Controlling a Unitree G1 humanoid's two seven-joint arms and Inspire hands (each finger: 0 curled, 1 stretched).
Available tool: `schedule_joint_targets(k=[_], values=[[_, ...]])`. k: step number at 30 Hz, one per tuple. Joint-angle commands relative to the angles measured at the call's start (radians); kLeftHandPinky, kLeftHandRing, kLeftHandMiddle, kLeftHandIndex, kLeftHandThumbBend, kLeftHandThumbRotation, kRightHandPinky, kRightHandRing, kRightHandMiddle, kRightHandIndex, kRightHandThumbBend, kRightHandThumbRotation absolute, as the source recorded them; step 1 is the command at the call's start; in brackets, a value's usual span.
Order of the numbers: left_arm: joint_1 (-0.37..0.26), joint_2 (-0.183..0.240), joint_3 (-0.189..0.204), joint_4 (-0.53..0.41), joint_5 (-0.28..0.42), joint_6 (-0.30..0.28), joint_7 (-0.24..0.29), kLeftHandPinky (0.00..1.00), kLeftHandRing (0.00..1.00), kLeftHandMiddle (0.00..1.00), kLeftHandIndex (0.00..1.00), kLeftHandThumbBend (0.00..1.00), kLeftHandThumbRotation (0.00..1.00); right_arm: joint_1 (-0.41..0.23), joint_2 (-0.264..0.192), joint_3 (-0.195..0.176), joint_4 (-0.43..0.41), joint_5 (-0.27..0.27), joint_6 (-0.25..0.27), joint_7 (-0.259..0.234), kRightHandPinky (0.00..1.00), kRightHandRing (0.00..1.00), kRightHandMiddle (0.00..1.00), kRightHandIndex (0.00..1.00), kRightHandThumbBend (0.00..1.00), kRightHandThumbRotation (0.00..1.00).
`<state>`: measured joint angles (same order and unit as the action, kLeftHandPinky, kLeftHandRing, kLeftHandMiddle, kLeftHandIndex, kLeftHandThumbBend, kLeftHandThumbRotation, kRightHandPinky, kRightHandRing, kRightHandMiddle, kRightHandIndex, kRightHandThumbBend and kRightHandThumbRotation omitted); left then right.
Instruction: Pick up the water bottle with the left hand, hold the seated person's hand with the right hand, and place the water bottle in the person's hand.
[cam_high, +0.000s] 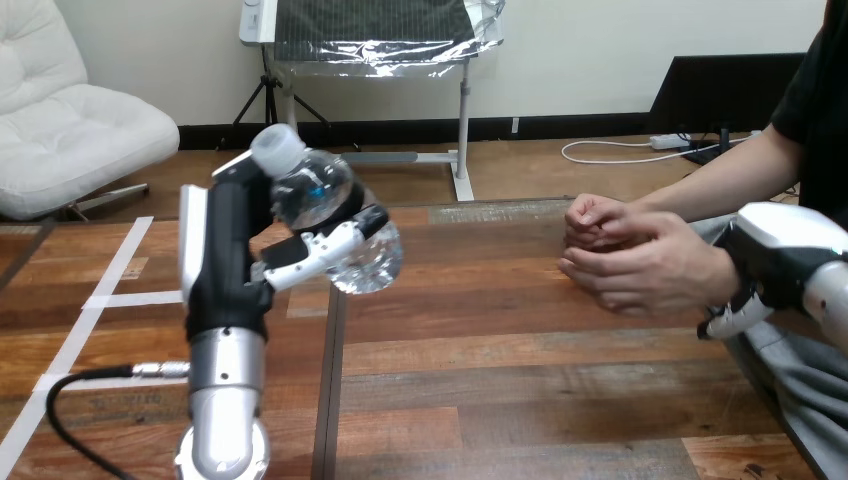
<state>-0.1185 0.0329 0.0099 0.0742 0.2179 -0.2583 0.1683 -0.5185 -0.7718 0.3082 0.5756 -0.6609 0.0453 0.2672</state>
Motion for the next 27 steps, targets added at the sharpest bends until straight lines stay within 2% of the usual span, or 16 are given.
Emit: schedule_joint_targets(k=[1,14,16,19,23,27], values=[[-0.113,-0.006,-0.024,-0.026,0.019,0.008,0.002,0.37,0.40,0.44,0.48,0.63,0.00,-0.031,-0.045,-0.061,-0.096,0.008,0.044,0.008,0.15,0.25,0.38,0.45,0.63,0.00],[-0.156,-0.026,-0.055,-0.034,0.039,0.067,-0.002,0.36,0.40,0.45,0.48,0.64,0.00,0.003,-0.059,-0.094,-0.231,0.017,0.080,0.045,0.12,0.20,0.33,0.43,0.64,0.00],[-0.161,-0.029,-0.059,-0.034,0.039,0.074,-0.002,0.36,0.40,0.45,0.48,0.63,0.00,0.007,-0.060,-0.097,-0.243,0.016,0.081,0.046,0.11,0.20,0.34,0.43,0.65,0.00],[-0.183,-0.046,-0.078,-0.029,0.043,0.097,-0.005,0.35,0.40,0.45,0.48,0.63,0.00,0.023,-0.059,-0.109,-0.318,0.011,0.113,0.063,0.12,0.21,0.35,0.43,0.67,0.00],[-0.192,-0.053,-0.087,-0.025,0.041,0.104,-0.008,0.35,0.40,0.44,0.48,0.63,0.00,0.030,-0.059,-0.111,-0.353,0.006,0.130,0.072,0.12,0.22,0.36,0.44,0.68,0.00],[-0.201,-0.062,-0.099,-0.025,0.036,0.120,-0.015,0.35,0.40,0.44,0.48,0.63,0.00,0.042,-0.061,-0.118,-0.390,0.009,0.127,0.069,0.13,0.23,0.36,0.44,0.69,0.00]])
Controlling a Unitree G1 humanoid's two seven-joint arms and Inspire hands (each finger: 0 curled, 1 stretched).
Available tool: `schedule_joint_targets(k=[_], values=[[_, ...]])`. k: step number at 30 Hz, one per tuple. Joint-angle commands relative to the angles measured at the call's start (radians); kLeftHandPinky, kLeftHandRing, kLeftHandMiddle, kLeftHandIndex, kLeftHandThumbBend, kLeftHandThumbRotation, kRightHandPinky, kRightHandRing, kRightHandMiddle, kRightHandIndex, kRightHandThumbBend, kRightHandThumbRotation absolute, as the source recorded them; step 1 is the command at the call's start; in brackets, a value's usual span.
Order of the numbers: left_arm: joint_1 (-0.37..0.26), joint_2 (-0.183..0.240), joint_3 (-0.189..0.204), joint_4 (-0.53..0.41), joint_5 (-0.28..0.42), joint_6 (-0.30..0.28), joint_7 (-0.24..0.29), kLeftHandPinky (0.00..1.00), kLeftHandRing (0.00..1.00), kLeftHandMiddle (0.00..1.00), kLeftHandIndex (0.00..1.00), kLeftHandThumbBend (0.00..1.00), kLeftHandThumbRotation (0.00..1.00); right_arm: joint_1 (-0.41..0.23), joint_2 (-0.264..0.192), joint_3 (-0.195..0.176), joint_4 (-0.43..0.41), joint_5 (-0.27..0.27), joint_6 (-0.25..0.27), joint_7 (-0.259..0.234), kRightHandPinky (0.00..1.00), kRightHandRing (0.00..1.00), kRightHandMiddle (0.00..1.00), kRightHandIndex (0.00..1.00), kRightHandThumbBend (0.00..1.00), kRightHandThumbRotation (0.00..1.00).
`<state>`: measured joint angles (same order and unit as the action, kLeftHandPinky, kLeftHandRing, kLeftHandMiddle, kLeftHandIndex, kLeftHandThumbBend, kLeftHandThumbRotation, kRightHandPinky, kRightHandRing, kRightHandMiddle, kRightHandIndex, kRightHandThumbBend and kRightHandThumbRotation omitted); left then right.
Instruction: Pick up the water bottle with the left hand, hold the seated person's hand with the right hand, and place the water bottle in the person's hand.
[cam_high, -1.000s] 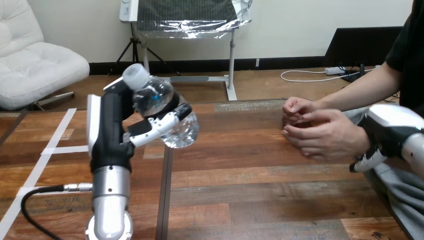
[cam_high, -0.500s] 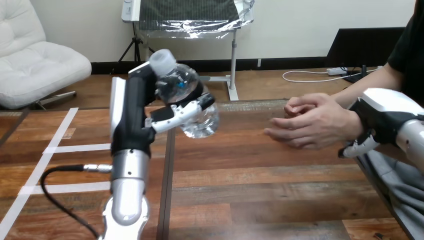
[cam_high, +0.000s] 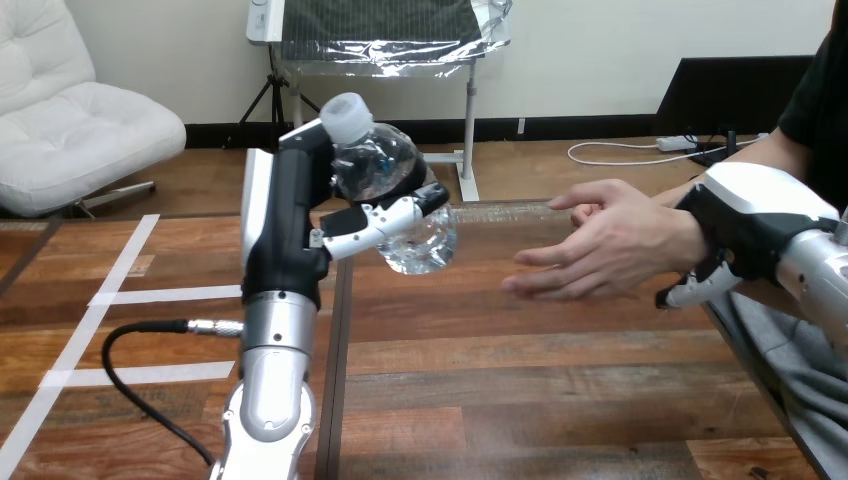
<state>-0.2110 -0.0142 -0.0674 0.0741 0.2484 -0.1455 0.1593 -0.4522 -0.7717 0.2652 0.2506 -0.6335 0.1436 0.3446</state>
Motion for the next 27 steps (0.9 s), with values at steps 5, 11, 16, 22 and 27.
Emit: schedule_joint_targets(k=[5,11,16,22,27], values=[[-0.120,-0.031,-0.037,-0.022,0.010,0.029,-0.006,0.36,0.40,0.44,0.48,0.63,0.00,-0.011,-0.057,-0.086,-0.121,-0.015,0.051,0.007,0.13,0.22,0.36,0.43,0.71,0.00],[-0.131,-0.043,-0.057,-0.017,0.018,0.041,-0.003,0.36,0.40,0.44,0.47,0.64,0.00,0.002,-0.055,-0.093,-0.181,-0.018,0.076,0.026,0.13,0.23,0.36,0.43,0.71,0.00],[-0.141,-0.050,-0.072,-0.005,0.022,0.038,-0.004,0.36,0.40,0.44,0.47,0.63,0.00,0.005,-0.058,-0.087,-0.222,-0.031,0.093,0.043,0.15,0.25,0.38,0.44,0.71,0.00],[-0.149,-0.063,-0.091,0.020,0.025,0.019,-0.005,0.36,0.40,0.44,0.47,0.61,0.00,0.016,-0.050,-0.100,-0.262,-0.016,0.085,0.036,0.16,0.26,0.38,0.44,0.73,0.00],[-0.154,-0.075,-0.110,0.036,0.026,0.018,-0.002,0.36,0.40,0.44,0.47,0.60,0.00,0.026,-0.049,-0.107,-0.295,-0.008,0.068,0.027,0.17,0.27,0.39,0.44,0.74,0.00]])
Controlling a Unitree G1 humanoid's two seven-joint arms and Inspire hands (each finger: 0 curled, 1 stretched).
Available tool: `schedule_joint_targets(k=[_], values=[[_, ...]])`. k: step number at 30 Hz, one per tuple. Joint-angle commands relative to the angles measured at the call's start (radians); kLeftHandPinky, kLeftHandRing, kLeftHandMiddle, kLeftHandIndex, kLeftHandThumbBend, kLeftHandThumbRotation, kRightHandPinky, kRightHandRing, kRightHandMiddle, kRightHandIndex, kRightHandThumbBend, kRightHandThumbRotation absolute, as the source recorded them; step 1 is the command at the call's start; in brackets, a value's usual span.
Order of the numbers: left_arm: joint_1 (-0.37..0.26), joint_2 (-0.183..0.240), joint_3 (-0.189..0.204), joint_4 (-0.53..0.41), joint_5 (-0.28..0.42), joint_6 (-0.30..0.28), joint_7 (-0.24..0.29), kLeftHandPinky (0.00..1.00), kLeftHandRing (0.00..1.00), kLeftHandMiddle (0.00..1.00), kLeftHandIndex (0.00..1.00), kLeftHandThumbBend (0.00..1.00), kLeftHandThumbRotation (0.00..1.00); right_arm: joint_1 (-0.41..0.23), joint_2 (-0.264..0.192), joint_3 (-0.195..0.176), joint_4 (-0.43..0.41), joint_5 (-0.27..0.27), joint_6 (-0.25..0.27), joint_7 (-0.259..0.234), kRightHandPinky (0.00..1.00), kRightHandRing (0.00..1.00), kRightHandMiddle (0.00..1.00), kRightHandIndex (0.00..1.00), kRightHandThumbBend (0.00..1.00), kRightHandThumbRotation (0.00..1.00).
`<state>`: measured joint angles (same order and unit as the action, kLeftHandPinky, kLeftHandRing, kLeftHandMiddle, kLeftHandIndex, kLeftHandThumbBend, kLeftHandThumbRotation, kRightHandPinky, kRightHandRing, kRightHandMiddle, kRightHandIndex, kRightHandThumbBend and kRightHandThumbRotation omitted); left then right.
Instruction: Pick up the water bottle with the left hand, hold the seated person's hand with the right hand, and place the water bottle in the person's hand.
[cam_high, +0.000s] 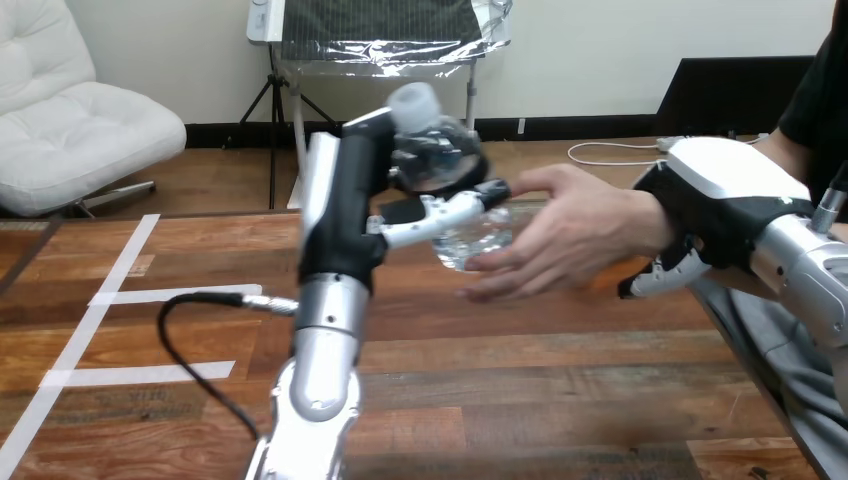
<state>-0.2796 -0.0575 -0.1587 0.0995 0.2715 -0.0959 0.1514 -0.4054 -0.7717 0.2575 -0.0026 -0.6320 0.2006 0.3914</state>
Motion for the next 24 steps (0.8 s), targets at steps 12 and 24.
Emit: schedule_joint_targets(k=[12,24], values=[[-0.091,-0.062,-0.066,0.028,0.000,-0.014,0.009,0.37,0.40,0.44,0.48,0.60,0.00,-0.015,-0.043,-0.106,-0.122,-0.017,0.028,0.003,0.18,0.27,0.38,0.41,0.74,0.00],[-0.096,-0.091,-0.118,0.057,0.013,-0.017,0.029,0.38,0.39,0.43,0.48,0.62,0.00,-0.006,-0.034,-0.119,-0.163,-0.009,0.013,0.007,0.19,0.27,0.38,0.40,0.76,0.00]])
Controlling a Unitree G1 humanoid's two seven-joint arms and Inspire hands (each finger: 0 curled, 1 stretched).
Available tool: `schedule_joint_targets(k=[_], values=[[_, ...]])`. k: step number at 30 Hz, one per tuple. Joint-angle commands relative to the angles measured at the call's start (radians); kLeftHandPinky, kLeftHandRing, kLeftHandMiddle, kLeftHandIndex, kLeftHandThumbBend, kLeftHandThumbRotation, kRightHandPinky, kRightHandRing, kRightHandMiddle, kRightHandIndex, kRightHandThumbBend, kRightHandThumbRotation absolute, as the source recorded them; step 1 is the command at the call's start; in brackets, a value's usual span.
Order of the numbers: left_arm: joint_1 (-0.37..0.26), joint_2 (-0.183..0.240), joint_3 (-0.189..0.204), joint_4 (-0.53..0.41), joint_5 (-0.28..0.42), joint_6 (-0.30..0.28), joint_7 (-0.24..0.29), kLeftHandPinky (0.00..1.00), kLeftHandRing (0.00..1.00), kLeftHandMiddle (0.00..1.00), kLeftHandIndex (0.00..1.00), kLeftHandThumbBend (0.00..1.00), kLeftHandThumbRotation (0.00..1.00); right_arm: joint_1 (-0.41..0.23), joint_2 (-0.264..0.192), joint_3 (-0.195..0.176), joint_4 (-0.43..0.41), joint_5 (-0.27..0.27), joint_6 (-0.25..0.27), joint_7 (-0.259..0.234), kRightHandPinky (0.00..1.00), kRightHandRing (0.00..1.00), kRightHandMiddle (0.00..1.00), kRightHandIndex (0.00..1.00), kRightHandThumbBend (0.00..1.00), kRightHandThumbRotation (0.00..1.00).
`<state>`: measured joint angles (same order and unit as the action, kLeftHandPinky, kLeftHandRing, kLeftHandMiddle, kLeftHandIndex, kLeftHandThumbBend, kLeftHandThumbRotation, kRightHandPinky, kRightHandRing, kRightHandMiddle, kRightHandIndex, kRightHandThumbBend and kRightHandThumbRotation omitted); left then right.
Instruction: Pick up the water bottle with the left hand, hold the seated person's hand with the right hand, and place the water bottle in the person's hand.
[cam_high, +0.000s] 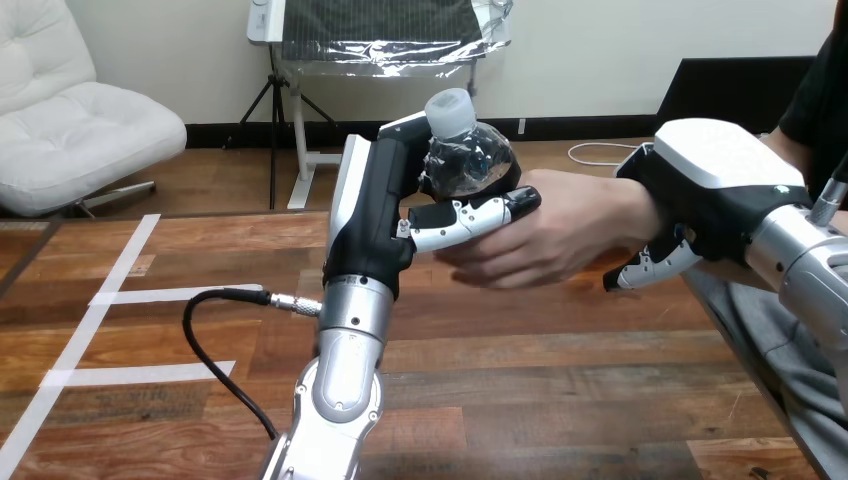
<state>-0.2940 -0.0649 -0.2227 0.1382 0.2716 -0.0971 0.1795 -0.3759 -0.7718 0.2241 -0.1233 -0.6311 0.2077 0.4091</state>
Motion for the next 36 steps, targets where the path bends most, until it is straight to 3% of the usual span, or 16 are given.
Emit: schedule_joint_targets(k=[1,5,15,27,36], values=[[-0.082,-0.084,-0.057,0.020,0.013,-0.017,0.002,0.38,0.39,0.43,0.48,0.62,0.00,-0.035,-0.034,-0.087,-0.044,-0.008,0.004,-0.011,0.19,0.28,0.38,0.40,0.76,0.00],[-0.083,-0.087,-0.069,0.036,0.009,-0.039,0.005,0.38,0.40,0.43,0.48,0.62,0.00,-0.030,-0.033,-0.093,-0.043,0.001,-0.014,-0.018,0.20,0.28,0.38,0.40,0.77,0.00],[-0.075,-0.100,-0.103,0.049,0.015,-0.044,0.018,0.39,0.41,0.44,0.48,0.62,0.00,-0.025,-0.026,-0.096,-0.067,-0.013,0.000,-0.002,0.20,0.27,0.37,0.40,0.76,0.00],[-0.072,-0.091,-0.119,0.067,0.016,-0.063,0.030,0.41,0.41,0.44,0.47,0.62,0.00,-0.016,-0.033,-0.100,-0.057,-0.025,-0.025,-0.004,0.19,0.27,0.37,0.39,0.76,0.00],[-0.070,-0.081,-0.125,0.067,0.023,-0.054,0.031,0.39,0.40,0.44,0.48,0.63,0.00,-0.009,-0.045,-0.098,-0.046,-0.046,-0.048,-0.012,0.32,0.40,0.48,0.49,0.79,0.00]])
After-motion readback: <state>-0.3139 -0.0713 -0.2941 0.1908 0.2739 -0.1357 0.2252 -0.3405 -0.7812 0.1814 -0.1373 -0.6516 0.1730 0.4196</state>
